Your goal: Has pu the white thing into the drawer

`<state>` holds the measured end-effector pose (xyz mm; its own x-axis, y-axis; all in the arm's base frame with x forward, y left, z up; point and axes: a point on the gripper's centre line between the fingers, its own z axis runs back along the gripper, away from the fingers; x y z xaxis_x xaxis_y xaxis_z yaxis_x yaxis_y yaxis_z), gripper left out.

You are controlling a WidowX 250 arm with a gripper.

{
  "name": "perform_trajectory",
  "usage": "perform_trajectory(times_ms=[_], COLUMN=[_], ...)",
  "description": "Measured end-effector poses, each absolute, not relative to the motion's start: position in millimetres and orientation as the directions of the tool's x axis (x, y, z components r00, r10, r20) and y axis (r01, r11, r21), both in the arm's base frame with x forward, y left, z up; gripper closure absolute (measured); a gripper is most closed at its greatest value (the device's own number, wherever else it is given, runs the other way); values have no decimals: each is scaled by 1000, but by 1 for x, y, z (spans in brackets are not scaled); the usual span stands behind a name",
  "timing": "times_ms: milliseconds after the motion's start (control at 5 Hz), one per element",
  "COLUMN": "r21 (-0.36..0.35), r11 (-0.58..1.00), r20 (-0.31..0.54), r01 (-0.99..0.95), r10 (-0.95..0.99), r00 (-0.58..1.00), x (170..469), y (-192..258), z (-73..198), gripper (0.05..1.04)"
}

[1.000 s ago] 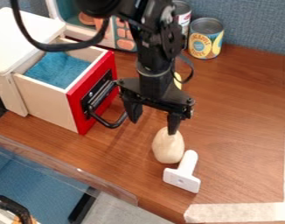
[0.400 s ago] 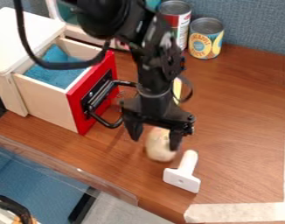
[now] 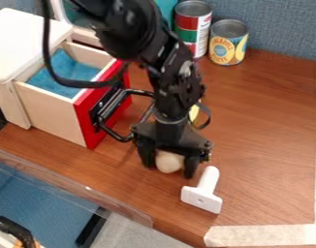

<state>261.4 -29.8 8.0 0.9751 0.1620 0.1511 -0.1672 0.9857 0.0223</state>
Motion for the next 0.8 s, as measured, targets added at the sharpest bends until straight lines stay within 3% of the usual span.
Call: perform_trajectory(times_ms=[200, 400, 600, 800], r21=[25, 12, -18, -74], r11=[986, 986, 987, 986], r20=[157, 160, 185, 256], r01=[-167, -169, -162, -150], r10=[161, 165, 162, 164], r00=[974, 973, 969, 952], x=[266, 267, 263, 259], y=[-29, -31, -34, -39], z=[6, 7, 32, 73], gripper=[242, 242, 304, 305])
